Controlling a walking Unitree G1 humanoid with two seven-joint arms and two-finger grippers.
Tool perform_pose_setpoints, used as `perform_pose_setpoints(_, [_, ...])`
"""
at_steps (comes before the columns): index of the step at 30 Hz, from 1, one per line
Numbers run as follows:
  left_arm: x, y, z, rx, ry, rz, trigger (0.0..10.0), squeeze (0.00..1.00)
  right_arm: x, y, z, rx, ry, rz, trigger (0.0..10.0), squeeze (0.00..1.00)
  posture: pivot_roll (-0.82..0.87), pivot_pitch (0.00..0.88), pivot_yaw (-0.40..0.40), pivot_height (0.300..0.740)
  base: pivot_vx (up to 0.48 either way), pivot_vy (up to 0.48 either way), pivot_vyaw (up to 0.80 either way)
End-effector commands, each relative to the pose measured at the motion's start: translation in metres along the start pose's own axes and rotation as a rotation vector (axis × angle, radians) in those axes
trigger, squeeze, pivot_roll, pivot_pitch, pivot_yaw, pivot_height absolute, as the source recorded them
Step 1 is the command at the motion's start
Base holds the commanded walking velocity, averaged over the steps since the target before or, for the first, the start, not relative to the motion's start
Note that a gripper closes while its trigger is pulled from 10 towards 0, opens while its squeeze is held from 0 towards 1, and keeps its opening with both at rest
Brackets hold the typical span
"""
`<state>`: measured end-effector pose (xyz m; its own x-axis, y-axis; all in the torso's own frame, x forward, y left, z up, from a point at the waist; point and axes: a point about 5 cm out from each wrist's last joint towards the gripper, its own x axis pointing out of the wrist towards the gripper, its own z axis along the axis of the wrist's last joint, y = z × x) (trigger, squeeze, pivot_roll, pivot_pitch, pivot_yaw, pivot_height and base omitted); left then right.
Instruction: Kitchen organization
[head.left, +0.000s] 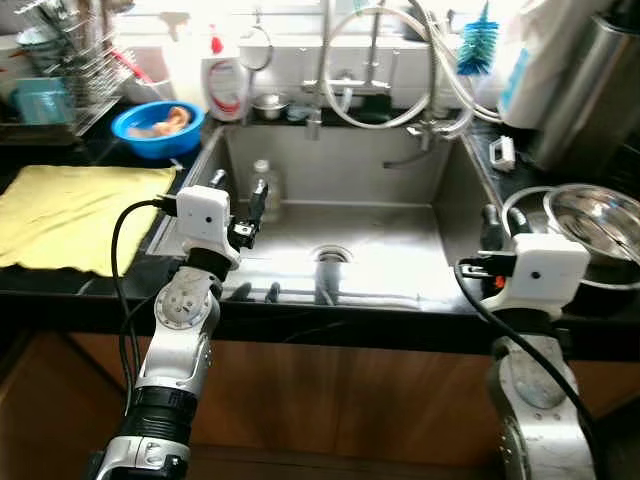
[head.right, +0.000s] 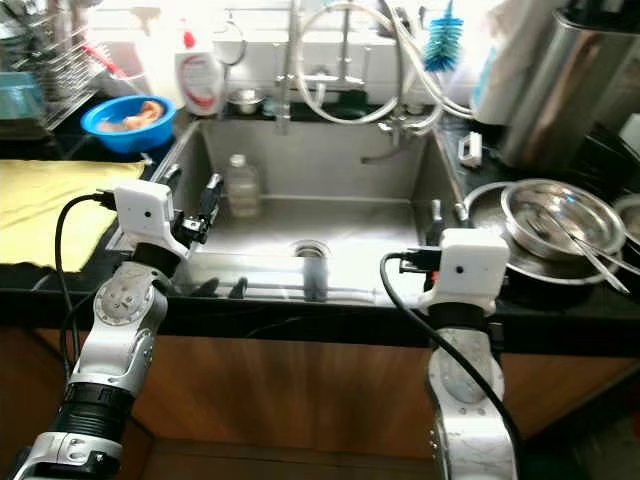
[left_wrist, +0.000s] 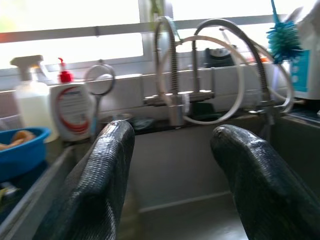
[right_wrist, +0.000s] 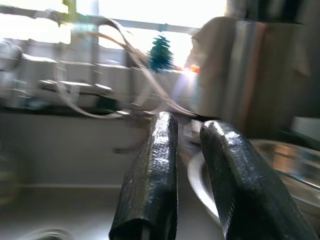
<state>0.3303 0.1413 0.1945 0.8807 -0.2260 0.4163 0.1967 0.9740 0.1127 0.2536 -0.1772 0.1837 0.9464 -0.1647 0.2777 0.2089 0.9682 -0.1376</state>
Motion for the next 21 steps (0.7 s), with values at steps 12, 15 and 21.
perform_pose_setpoints(12, [-0.001, -0.007, -0.002, -0.005, 0.009, -0.029, 10.0, 0.00, 0.001, -0.008, 0.015, -0.037, -0.043, -0.029, 10.0, 0.00, -0.04, 0.000, 0.013, 0.740, 0.000, 0.000, -0.11])
perform_pose_setpoints(15, [-0.002, -0.007, -0.003, -0.005, 0.015, -0.034, 10.0, 0.00, -0.001, -0.019, 0.019, -0.002, -0.035, -0.066, 10.0, 0.00, -0.04, 0.000, 0.016, 0.740, 0.000, 0.000, -0.46])
perform_pose_setpoints(21, [-0.003, -0.008, -0.005, -0.007, 0.019, -0.036, 10.0, 0.00, -0.004, -0.022, 0.018, -0.036, -0.027, -0.076, 10.0, 0.00, -0.05, 0.000, 0.013, 0.740, 0.000, 0.000, -0.66])
